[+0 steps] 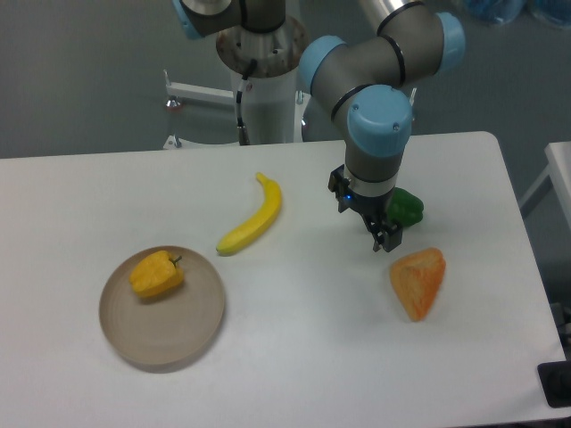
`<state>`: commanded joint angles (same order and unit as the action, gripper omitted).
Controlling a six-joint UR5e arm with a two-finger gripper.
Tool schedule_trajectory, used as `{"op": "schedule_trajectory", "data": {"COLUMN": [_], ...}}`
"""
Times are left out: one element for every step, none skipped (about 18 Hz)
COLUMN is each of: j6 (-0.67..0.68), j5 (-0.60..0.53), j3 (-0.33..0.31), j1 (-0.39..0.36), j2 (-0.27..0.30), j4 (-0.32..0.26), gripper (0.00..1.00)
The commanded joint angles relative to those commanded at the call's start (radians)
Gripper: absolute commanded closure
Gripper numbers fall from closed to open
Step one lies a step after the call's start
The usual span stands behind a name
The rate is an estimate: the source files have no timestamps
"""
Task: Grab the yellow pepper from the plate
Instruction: 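Move the gripper from beside the green pepper toward the plate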
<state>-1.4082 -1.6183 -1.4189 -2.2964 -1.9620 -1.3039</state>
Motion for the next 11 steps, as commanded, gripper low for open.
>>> {"op": "schedule_trajectory", "data": {"j6": [0.0, 0.0, 0.009, 0.012, 0.017, 0.021, 0.031, 0.052, 0.101, 0.13, 0.159], "j5": [0.0, 0.002, 0.0, 0.002, 0.005, 0.009, 0.012, 0.012, 0.011, 0.011, 0.011], "j3": [0.002, 0.002, 0.0, 0.002, 0.003, 0.002, -0.002, -0.002, -0.003, -0.003, -0.003], "j1": [0.0, 0.002, 0.006, 0.008, 0.012, 0.026, 0.04, 0.06, 0.098, 0.121, 0.145], "j2": [0.0, -0.002, -0.002, -0.003, -0.003, -0.003, -0.003, -0.003, 0.0, 0.002, 0.005], "j4": [0.0, 0.0, 0.0, 0.0, 0.0, 0.0, 0.0, 0.0, 0.0, -0.002, -0.003], "gripper": [0.0, 0.0, 0.0, 0.0, 0.0, 0.0, 0.0, 0.0, 0.0, 0.0, 0.0]}}
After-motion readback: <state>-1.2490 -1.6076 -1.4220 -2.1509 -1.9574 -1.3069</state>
